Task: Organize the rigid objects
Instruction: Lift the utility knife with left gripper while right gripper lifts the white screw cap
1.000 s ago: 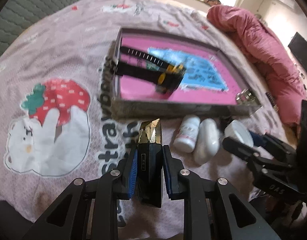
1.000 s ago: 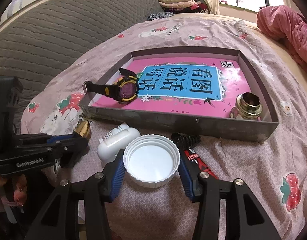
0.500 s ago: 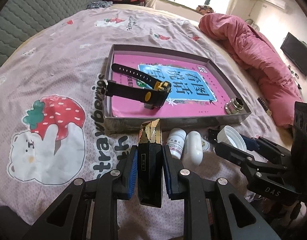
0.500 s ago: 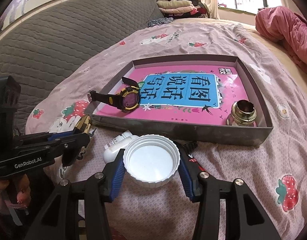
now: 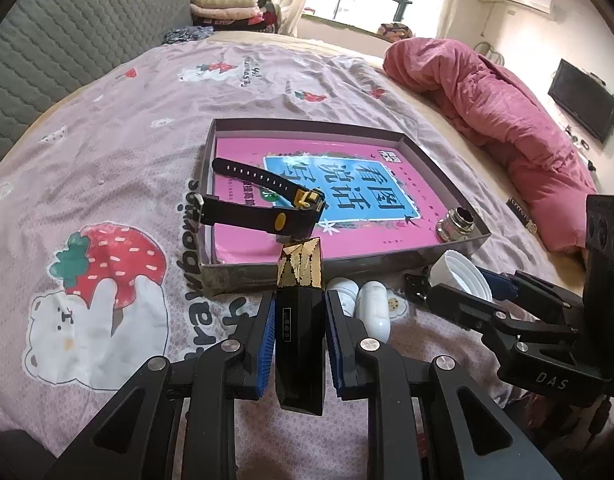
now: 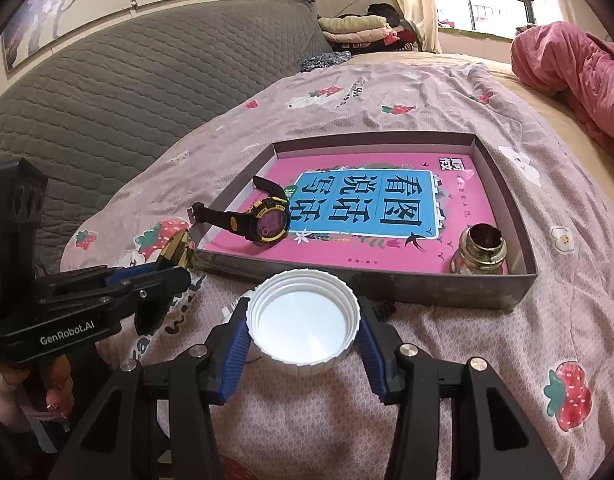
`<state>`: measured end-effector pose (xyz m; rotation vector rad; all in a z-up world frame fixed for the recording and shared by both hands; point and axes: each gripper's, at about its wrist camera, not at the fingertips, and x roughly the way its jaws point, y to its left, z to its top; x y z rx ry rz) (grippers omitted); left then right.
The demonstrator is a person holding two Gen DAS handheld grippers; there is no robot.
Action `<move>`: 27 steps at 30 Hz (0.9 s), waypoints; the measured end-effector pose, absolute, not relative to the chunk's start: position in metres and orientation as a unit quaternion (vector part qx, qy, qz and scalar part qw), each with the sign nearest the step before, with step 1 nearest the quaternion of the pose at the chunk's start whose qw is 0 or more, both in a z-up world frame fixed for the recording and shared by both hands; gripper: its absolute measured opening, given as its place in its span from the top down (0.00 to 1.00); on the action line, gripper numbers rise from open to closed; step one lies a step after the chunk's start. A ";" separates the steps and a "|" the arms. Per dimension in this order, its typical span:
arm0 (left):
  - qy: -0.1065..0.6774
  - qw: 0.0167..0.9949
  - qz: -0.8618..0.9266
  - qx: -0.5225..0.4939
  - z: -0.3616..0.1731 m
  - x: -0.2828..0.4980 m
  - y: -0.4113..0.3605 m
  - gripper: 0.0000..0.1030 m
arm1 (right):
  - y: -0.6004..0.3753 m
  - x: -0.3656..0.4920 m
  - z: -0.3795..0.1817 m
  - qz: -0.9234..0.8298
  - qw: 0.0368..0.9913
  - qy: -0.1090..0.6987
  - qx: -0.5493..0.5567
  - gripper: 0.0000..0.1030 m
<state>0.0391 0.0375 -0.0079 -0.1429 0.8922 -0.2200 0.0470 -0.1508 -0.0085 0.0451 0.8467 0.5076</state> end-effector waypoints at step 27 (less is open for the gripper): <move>0.409 0.903 -0.107 -0.072 -0.001 0.039 0.039 0.77 | -0.150 0.048 -0.007 0.247 0.883 0.399 0.019 0.52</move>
